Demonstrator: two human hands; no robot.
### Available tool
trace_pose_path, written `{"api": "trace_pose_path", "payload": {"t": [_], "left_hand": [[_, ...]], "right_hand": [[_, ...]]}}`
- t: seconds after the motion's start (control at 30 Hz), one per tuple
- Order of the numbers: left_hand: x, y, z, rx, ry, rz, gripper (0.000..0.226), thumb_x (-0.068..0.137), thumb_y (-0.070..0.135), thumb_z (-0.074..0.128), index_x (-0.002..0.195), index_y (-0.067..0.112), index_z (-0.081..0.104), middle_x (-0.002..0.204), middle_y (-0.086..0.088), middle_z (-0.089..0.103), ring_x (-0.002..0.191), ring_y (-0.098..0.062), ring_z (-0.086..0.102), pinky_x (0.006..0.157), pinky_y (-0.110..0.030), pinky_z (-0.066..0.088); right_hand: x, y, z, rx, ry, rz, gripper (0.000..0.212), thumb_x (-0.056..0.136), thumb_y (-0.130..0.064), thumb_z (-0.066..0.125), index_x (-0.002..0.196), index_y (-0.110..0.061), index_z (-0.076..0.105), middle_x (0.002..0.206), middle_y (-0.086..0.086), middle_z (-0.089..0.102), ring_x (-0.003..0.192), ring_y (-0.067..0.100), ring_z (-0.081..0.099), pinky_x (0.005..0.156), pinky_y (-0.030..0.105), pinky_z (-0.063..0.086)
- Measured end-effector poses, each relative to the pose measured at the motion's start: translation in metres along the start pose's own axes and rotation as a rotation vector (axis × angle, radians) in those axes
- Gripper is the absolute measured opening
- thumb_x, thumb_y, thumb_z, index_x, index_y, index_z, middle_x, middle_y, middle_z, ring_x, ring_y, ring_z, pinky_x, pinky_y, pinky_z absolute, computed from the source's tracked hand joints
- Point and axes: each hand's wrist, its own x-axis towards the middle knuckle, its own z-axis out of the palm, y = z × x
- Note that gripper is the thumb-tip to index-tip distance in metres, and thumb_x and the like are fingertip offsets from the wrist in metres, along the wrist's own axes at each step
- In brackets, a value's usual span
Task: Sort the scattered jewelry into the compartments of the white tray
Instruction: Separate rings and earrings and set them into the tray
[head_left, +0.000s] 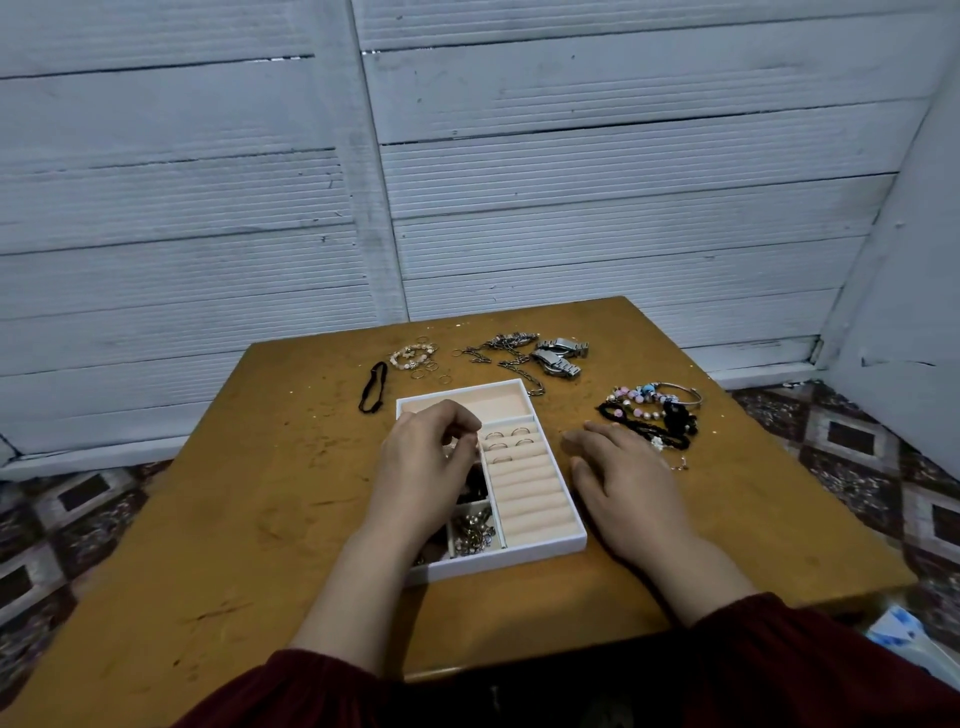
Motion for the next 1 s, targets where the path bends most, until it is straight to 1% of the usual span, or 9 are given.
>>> {"api": "trace_pose_path", "payload": {"t": [0.1, 0.17, 0.23, 0.33, 0.4, 0.53, 0.63, 0.83, 1.0], "left_hand": [[0.002, -0.006, 0.000, -0.052, 0.033, -0.010, 0.018, 0.084, 0.013, 0.063, 0.082, 0.031, 0.063, 0.081, 0.011, 0.065, 0.079, -0.012, 0.061, 0.071, -0.041, 0.053], [0.006, -0.013, -0.003, -0.069, 0.066, -0.014, 0.016, 0.084, 0.015, 0.062, 0.084, 0.031, 0.063, 0.082, 0.010, 0.065, 0.082, -0.013, 0.061, 0.073, -0.040, 0.053], [0.011, -0.019, -0.007, -0.078, 0.097, -0.038, 0.015, 0.085, 0.017, 0.062, 0.086, 0.032, 0.063, 0.084, 0.009, 0.065, 0.085, -0.012, 0.060, 0.075, -0.038, 0.053], [0.022, -0.035, -0.011, -0.121, 0.172, -0.081, 0.018, 0.086, 0.017, 0.061, 0.084, 0.035, 0.061, 0.085, 0.010, 0.065, 0.082, -0.013, 0.063, 0.073, -0.041, 0.054], [0.029, -0.047, -0.015, -0.186, 0.219, -0.132, 0.012, 0.086, 0.022, 0.059, 0.085, 0.033, 0.062, 0.087, 0.013, 0.065, 0.080, -0.014, 0.065, 0.070, -0.043, 0.056], [0.047, -0.072, -0.025, -0.130, 0.277, -0.160, 0.017, 0.087, 0.015, 0.059, 0.090, 0.032, 0.062, 0.094, 0.005, 0.067, 0.090, -0.016, 0.062, 0.078, -0.037, 0.053], [0.062, -0.090, -0.028, -0.131, 0.311, -0.182, 0.019, 0.087, 0.014, 0.059, 0.091, 0.032, 0.062, 0.095, 0.003, 0.068, 0.090, -0.018, 0.063, 0.080, -0.042, 0.053], [0.085, -0.118, -0.026, -0.113, 0.312, -0.240, 0.015, 0.088, 0.018, 0.057, 0.098, 0.027, 0.064, 0.098, 0.003, 0.067, 0.095, -0.019, 0.061, 0.083, -0.042, 0.052], [0.107, -0.136, -0.023, -0.066, 0.287, -0.296, 0.016, 0.088, 0.018, 0.058, 0.100, 0.023, 0.068, 0.089, 0.000, 0.068, 0.089, -0.022, 0.062, 0.077, -0.038, 0.053]], "right_hand": [[0.003, -0.006, -0.004, 0.056, 0.083, -0.010, 0.032, 0.096, -0.032, 0.045, 0.124, -0.029, 0.059, 0.131, -0.006, 0.055, 0.126, 0.017, 0.043, 0.104, 0.035, 0.031], [0.012, -0.019, -0.008, 0.090, 0.130, -0.054, 0.031, 0.095, -0.033, 0.045, 0.119, -0.026, 0.062, 0.123, -0.006, 0.059, 0.118, 0.018, 0.048, 0.100, 0.036, 0.035], [0.024, -0.037, -0.013, 0.118, 0.139, -0.097, 0.030, 0.095, -0.034, 0.045, 0.118, -0.026, 0.062, 0.120, -0.008, 0.059, 0.116, 0.016, 0.048, 0.099, 0.037, 0.037], [0.044, -0.062, -0.013, 0.144, 0.141, -0.172, 0.037, 0.091, -0.040, 0.039, 0.115, -0.027, 0.063, 0.119, -0.008, 0.059, 0.114, 0.016, 0.049, 0.098, 0.037, 0.036], [0.056, -0.078, -0.008, 0.123, 0.118, -0.208, 0.039, 0.089, -0.042, 0.037, 0.115, -0.028, 0.062, 0.120, -0.008, 0.058, 0.116, 0.016, 0.048, 0.099, 0.037, 0.035], [0.082, -0.104, 0.007, 0.072, 0.059, -0.255, 0.040, 0.091, -0.044, 0.035, 0.119, -0.031, 0.060, 0.124, -0.007, 0.057, 0.119, 0.017, 0.045, 0.103, 0.038, 0.033], [0.102, -0.118, 0.021, 0.019, 0.022, -0.283, 0.032, 0.095, -0.039, 0.042, 0.122, -0.031, 0.058, 0.125, -0.006, 0.056, 0.119, 0.018, 0.044, 0.101, 0.035, 0.030], [0.139, -0.134, 0.044, -0.032, -0.040, -0.299, 0.031, 0.095, -0.037, 0.046, 0.124, -0.033, 0.056, 0.127, -0.006, 0.055, 0.121, 0.018, 0.043, 0.102, 0.036, 0.029], [0.171, -0.137, 0.063, -0.089, -0.070, -0.303, 0.030, 0.094, -0.035, 0.046, 0.122, -0.032, 0.057, 0.124, -0.005, 0.057, 0.119, 0.020, 0.045, 0.099, 0.037, 0.033]]}}
